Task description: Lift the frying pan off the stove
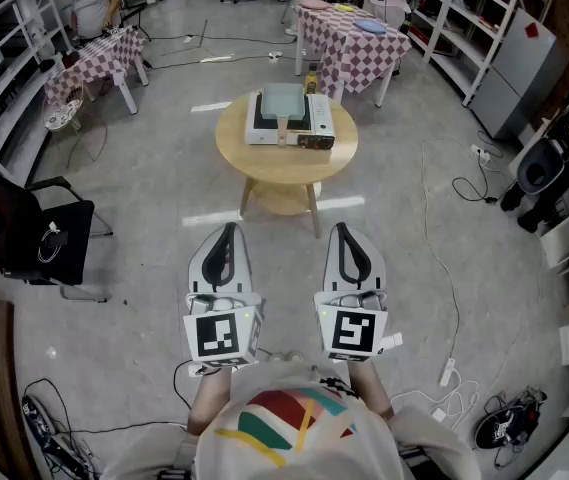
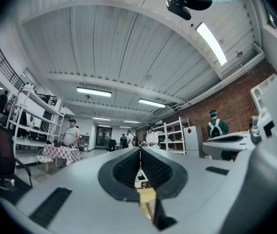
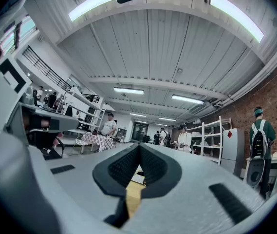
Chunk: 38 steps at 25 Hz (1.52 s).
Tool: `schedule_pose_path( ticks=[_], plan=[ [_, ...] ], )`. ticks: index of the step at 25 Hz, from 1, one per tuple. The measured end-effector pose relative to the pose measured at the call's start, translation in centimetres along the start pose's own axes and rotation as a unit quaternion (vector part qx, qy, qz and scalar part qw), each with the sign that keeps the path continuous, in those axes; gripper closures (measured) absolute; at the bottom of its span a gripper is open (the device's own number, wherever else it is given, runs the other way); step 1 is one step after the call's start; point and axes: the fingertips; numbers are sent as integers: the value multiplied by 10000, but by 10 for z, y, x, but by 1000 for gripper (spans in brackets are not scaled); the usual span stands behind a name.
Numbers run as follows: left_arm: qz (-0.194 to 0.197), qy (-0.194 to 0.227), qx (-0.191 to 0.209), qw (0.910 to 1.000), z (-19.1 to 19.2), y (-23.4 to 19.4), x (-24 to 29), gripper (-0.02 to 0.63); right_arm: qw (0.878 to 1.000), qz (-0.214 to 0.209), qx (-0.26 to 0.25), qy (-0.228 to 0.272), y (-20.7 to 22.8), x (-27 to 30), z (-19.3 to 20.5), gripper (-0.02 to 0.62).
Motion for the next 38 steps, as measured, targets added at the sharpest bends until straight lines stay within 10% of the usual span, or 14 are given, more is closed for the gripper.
schedule_pose_path(
  ticks=[38],
  plan=[
    [-194,336,-6,9992,14,43,47,600,9948,-1007,129,22,33,26,36,597]
  ],
)
Point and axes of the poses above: the fingertips, and each gripper's own axes: x forward along the fingers, y to its right, z out of its underside, and after that the axes turned 8 degrees about x, right-handed
